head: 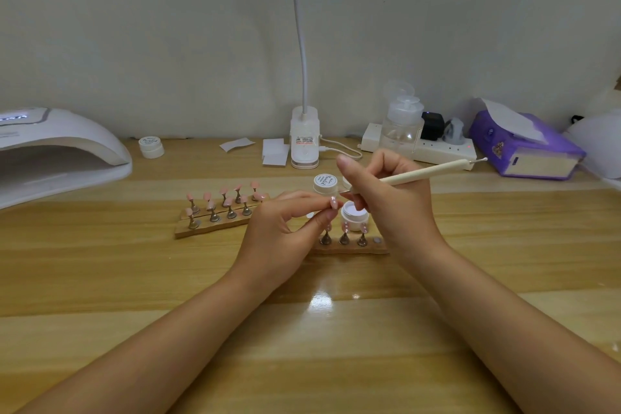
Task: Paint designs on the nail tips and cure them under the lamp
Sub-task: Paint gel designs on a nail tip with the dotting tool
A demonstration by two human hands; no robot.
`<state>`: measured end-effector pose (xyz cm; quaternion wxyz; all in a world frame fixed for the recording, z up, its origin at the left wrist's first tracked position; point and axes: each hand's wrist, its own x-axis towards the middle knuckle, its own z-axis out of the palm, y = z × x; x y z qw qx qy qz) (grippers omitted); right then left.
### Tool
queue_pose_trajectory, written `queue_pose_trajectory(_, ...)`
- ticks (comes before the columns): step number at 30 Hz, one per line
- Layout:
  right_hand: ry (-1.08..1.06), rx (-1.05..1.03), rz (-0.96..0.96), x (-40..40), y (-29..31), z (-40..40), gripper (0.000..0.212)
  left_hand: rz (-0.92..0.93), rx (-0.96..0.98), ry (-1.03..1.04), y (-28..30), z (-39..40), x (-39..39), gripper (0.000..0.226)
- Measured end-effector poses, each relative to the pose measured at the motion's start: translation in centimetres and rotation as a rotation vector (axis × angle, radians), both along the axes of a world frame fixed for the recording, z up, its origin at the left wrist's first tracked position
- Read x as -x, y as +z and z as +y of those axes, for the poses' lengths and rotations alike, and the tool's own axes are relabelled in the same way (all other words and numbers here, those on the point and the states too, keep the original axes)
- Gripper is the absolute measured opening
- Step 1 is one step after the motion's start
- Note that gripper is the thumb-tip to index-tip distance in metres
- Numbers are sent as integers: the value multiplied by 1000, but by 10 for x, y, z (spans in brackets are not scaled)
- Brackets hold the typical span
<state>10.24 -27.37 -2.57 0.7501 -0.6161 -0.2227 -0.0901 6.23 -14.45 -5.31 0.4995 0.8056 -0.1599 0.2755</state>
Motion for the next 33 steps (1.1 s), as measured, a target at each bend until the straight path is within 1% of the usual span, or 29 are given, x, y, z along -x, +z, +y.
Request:
queue_pose_trajectory(6,-43,74,-8,0,-4,-4,46,3,16,-7,0,0,-1,24)
queue_pose_trajectory(17,-12,87,-19,3,-4,-2,35,4,7,-7,2,-1,0,24)
queue_pose_trajectory(33,-7,80,-22,3,-6,-2,36,-11,12,-13,1,0,0,26)
